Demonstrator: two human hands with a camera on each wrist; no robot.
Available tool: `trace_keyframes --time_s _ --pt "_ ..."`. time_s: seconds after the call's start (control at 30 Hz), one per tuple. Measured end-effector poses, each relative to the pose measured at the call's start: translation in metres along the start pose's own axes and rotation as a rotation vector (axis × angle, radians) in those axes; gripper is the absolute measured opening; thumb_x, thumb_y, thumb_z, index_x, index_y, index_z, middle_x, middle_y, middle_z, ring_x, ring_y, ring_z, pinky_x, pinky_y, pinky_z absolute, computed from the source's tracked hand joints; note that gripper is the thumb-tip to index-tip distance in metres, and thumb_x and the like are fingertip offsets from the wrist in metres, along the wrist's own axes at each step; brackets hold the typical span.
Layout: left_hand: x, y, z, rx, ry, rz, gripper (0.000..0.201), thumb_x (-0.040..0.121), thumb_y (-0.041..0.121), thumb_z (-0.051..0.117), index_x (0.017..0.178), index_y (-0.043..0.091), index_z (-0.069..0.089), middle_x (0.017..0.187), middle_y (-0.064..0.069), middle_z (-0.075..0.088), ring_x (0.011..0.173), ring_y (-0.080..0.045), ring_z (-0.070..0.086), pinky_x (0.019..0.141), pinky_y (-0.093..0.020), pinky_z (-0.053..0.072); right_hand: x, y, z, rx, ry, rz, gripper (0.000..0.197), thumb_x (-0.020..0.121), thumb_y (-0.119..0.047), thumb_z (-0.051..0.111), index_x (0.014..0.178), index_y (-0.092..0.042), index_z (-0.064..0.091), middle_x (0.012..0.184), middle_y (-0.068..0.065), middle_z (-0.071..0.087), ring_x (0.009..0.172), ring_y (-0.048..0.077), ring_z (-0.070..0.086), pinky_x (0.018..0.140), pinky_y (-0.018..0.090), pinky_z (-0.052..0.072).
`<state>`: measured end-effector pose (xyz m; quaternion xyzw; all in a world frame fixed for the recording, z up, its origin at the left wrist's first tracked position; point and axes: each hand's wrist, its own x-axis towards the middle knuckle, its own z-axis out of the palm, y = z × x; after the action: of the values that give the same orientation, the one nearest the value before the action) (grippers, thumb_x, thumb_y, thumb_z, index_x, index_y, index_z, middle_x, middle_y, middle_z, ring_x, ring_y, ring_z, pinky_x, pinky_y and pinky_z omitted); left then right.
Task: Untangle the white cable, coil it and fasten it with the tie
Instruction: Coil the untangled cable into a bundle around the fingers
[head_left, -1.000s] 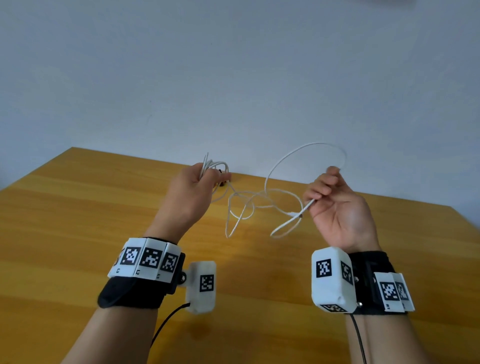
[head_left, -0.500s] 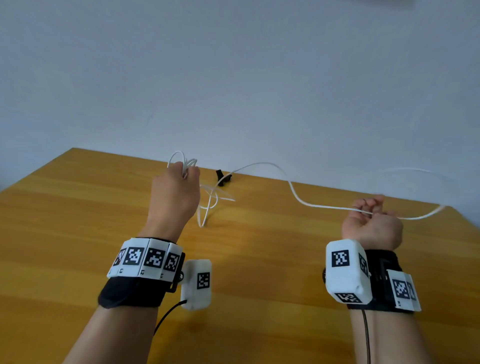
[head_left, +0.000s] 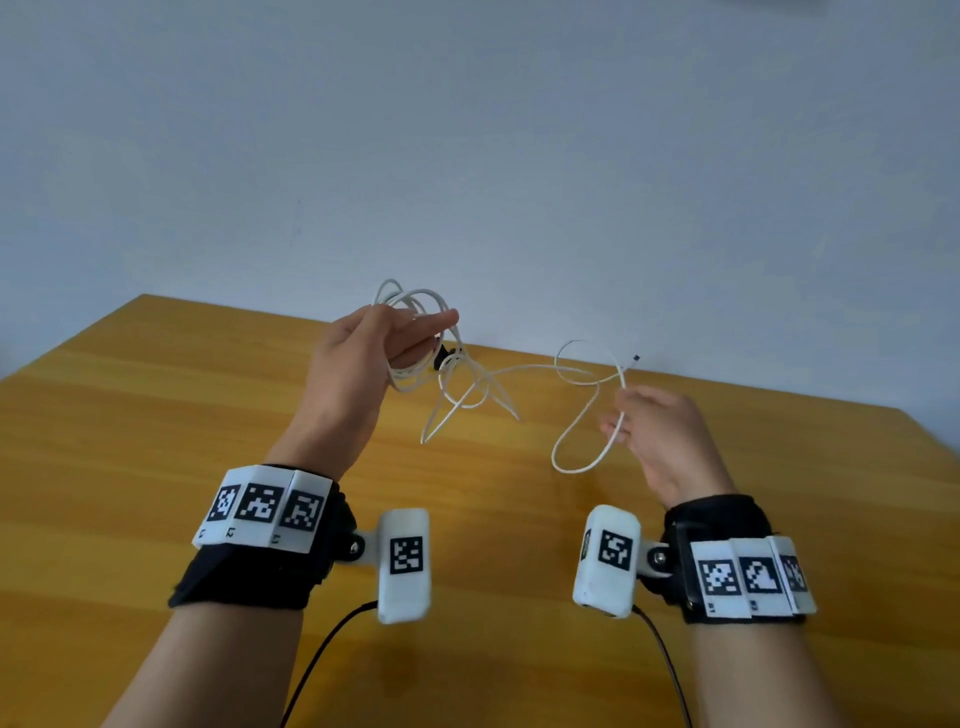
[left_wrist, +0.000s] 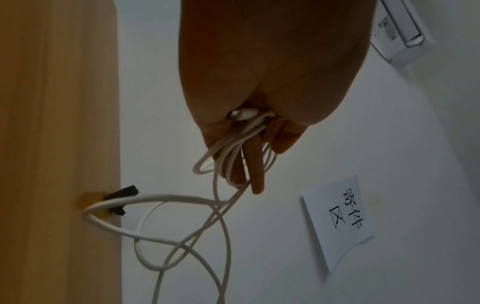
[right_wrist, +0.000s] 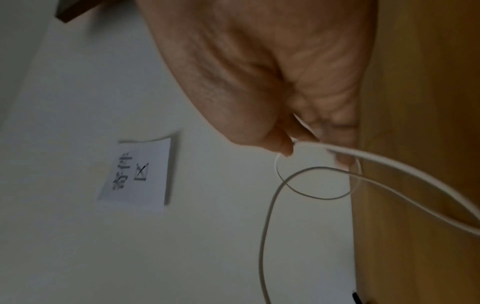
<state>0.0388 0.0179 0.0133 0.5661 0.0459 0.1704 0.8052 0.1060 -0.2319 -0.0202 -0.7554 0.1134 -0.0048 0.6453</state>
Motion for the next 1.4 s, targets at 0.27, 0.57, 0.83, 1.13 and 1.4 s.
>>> trace_keyframes --time_s 0.27,0.57,0.83,1.13,1.4 --pt "-0.009 0.003 0.016 -0.106 -0.090 -0.066 0.028 0.104 0.006 0.040 0.113 -0.013 0.058 0.107 -0.017 0.079 0.110 -0.025 0.074 0.102 -0.032 0.054 -0.036 -0.019 0.007 -0.355 -0.172 -0.686 0.037 0.088 -0.035 0.080 0.123 -0.035 0.068 0.118 -0.019 0.066 0.111 0.006 0.061 0.098 0.030 0.051" --pt "-0.010 0.010 0.014 -0.221 -0.049 -0.067 0.021 0.104 0.008 0.041 0.111 -0.004 0.058 0.110 -0.018 0.078 0.110 -0.026 0.074 0.101 -0.033 0.051 -0.023 -0.006 0.011 -0.457 -0.237 -0.646 0.026 0.099 -0.009 0.057 0.088 -0.024 0.075 0.081 -0.012 0.072 0.056 0.002 0.052 0.055 0.022 0.043" --pt "-0.006 0.006 0.012 -0.143 0.059 -0.045 0.015 0.104 0.011 0.044 0.109 0.005 0.057 0.104 -0.009 0.080 0.109 -0.022 0.074 0.099 -0.029 0.053 -0.028 -0.015 0.008 -0.187 -0.265 -0.471 0.024 0.095 -0.048 0.065 0.101 -0.027 0.076 0.106 -0.019 0.075 0.105 -0.011 0.063 0.095 0.018 0.044" --pt "-0.002 0.005 0.007 -0.142 0.162 0.009 0.013 0.103 0.010 0.043 0.103 0.007 0.056 0.101 -0.006 0.081 0.106 -0.017 0.075 0.096 -0.028 0.053 -0.015 -0.008 0.004 -0.258 -0.102 -0.547 0.026 0.101 -0.042 0.061 0.093 -0.024 0.079 0.066 -0.017 0.070 0.066 0.002 0.064 0.067 0.016 0.043" --pt "0.003 0.010 -0.005 -0.216 0.259 0.048 0.017 0.103 0.011 0.041 0.105 0.008 0.058 0.103 -0.006 0.081 0.109 -0.018 0.074 0.092 -0.023 0.054 -0.003 -0.005 -0.012 -0.172 0.189 -0.530 0.028 0.101 -0.039 0.062 0.090 -0.018 0.078 0.060 -0.006 0.057 0.042 0.001 0.045 0.045 0.009 0.035"
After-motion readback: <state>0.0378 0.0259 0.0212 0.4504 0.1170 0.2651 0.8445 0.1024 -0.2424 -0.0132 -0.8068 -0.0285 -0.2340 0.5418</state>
